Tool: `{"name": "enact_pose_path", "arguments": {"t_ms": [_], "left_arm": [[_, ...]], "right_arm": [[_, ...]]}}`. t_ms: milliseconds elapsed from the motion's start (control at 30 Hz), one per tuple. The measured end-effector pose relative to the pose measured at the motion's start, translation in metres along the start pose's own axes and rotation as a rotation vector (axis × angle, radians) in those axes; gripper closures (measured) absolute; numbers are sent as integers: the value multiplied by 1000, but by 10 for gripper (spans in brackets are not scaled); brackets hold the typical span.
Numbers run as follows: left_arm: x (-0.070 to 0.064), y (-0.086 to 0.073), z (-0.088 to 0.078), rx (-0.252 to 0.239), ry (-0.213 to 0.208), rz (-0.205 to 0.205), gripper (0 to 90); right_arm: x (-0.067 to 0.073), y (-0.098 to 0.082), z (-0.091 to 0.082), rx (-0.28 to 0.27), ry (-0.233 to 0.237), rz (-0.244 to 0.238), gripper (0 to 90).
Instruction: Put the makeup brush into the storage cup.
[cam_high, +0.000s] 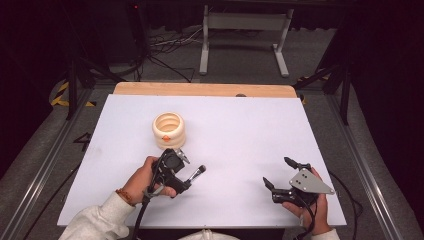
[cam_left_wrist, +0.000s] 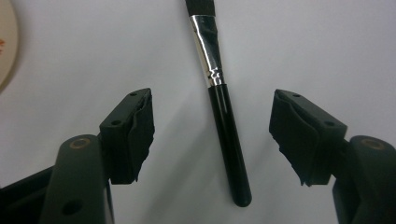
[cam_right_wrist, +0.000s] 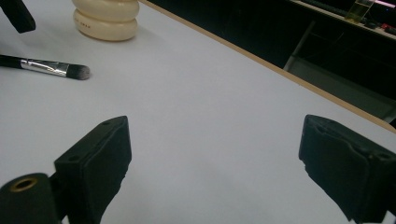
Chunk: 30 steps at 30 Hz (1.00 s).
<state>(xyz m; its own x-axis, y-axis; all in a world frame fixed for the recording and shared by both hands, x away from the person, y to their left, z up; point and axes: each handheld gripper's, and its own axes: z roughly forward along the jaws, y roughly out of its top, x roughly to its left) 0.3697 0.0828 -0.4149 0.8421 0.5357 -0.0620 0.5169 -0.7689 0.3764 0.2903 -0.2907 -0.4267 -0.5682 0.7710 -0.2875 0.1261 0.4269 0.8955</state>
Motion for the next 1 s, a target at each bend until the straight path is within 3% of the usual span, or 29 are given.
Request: {"name": "enact_pose_path", "arguments": {"t_ms": [167, 267, 533, 633, 700, 1000], "left_arm": [[-1, 10, 7, 45, 5, 6, 375], [-1, 17, 18, 125, 30, 19, 425], [2, 26, 22, 180, 34, 43, 575], [-1, 28, 22, 199, 36, 74, 706], [-6, 32, 22, 236, 43, 140, 782], [-8, 36, 23, 271, 50, 197, 795]], "right_arm": [[0, 0, 1, 6, 8, 2, 101], [1, 0, 2, 10, 12, -1, 101], [-2, -2, 4, 23, 20, 31, 101], [-2, -3, 4, 24, 21, 38, 102], [-3, -4, 5, 28, 24, 42, 101], [-3, -4, 5, 32, 32, 46, 102]]}}
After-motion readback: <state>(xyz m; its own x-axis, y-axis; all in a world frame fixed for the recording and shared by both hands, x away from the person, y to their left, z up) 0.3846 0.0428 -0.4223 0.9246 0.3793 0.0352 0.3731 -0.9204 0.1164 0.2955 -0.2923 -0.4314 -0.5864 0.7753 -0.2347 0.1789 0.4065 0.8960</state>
